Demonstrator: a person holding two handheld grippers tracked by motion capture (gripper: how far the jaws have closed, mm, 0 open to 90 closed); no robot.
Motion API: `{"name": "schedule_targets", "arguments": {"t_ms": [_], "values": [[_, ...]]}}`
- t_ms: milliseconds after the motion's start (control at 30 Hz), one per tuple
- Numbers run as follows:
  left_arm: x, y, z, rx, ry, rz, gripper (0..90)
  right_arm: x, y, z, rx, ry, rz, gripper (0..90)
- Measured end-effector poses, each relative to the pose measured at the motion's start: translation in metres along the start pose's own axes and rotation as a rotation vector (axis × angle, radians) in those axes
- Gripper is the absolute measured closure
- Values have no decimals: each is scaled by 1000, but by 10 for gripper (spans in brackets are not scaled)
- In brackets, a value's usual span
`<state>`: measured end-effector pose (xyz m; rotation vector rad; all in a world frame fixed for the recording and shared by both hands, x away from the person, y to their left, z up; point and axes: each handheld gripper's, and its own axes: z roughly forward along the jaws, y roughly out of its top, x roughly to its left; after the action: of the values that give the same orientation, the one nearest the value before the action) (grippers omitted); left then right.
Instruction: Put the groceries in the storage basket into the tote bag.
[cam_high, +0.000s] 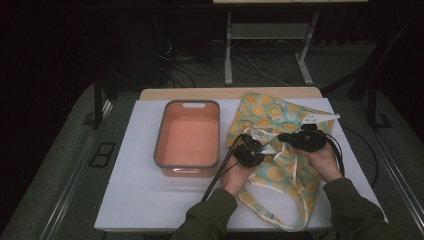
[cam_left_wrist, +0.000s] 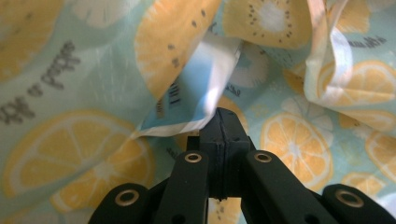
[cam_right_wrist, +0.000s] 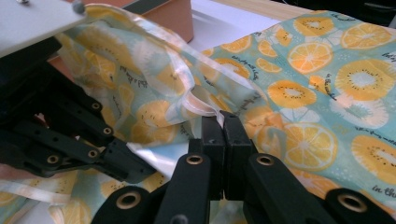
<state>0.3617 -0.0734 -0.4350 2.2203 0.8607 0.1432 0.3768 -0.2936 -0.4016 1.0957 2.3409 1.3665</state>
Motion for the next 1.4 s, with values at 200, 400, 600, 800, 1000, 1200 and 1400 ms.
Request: {"name": "schedule_targets", "arguments": {"t_ms": [200, 400, 600, 800, 1000, 1200, 1400], "values": [[2, -6, -17, -26, -6, 0, 842, -1, 0, -2, -2, 0, -4, 892], [-8, -20, -47, -63, -70, 57, 724, 2, 2, -8, -14, 20, -6, 892], [-18, -36, -72, -67, -132, 121, 599, 14, 4, -19, -8, 64, -35, 892], [-15, -51, -90, -91, -176, 131, 496, 30, 3, -32, -3, 120, -76, 892], [-9, -72, -108, -101, -187, 133, 443, 50, -5, -34, 49, 169, -126, 891], [-8, -87, -118, -109, -198, 134, 412, 65, -22, -27, 129, 168, -172, 890], [-6, -93, -119, -102, -197, 137, 410, 74, -38, -11, 218, 166, -201, 889]]}}
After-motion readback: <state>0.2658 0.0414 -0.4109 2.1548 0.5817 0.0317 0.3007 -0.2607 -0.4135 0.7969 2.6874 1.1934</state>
